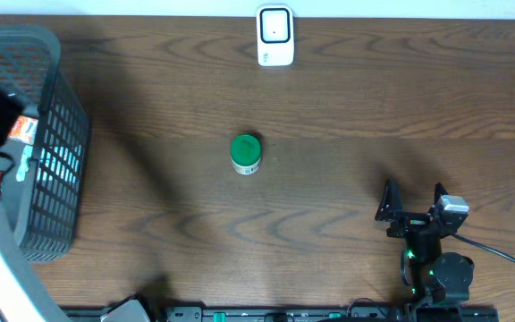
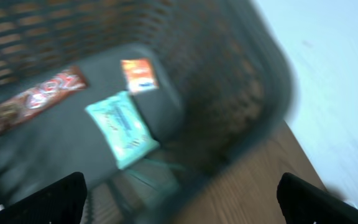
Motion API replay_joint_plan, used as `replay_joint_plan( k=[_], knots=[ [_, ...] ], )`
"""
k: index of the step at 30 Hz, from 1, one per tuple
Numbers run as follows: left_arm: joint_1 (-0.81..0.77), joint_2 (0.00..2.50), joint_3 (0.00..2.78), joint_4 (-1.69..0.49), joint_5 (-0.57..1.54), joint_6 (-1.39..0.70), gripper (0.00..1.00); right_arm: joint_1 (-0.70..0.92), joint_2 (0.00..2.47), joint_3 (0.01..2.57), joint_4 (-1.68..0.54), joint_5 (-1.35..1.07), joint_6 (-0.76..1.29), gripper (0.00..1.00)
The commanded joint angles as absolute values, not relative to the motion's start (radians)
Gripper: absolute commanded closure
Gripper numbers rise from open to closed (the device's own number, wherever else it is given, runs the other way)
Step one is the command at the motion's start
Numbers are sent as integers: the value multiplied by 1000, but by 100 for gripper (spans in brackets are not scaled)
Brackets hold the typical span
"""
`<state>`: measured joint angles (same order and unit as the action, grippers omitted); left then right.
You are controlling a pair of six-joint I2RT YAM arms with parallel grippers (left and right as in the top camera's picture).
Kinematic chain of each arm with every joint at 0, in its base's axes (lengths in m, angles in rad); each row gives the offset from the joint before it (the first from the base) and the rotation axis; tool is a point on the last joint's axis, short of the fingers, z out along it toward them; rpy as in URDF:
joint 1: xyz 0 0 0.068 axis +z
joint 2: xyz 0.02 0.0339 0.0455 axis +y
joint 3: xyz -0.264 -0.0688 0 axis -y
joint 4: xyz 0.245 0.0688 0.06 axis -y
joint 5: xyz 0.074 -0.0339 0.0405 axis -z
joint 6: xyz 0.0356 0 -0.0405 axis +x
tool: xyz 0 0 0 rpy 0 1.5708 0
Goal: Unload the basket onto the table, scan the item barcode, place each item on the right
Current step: 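Reach the left gripper into the basket and grasp the wet-wipe pack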
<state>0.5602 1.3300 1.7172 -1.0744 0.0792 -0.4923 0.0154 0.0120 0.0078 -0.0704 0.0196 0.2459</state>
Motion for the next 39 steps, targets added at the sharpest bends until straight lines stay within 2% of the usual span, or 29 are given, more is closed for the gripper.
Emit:
replay_joint_plan(
  k=[1, 8, 24, 32, 39],
  knots=[
    [645, 1398, 1717, -1080, 131, -472, 2, 20, 8, 6, -73, 28, 257, 1],
    [698, 1562, 1682, -1083, 137, -476, 2, 20, 8, 6, -73, 28, 257, 1],
    [699, 1973, 1670, -1039, 150, -578, 2, 20, 8, 6, -73, 28, 257, 1],
    [699, 2040, 1628, -1025, 142, -569, 2, 20, 8, 6, -73, 28, 257, 1],
    [699, 2040, 1528, -905, 142, -570, 2, 20, 8, 6, -73, 28, 257, 1]
  ],
)
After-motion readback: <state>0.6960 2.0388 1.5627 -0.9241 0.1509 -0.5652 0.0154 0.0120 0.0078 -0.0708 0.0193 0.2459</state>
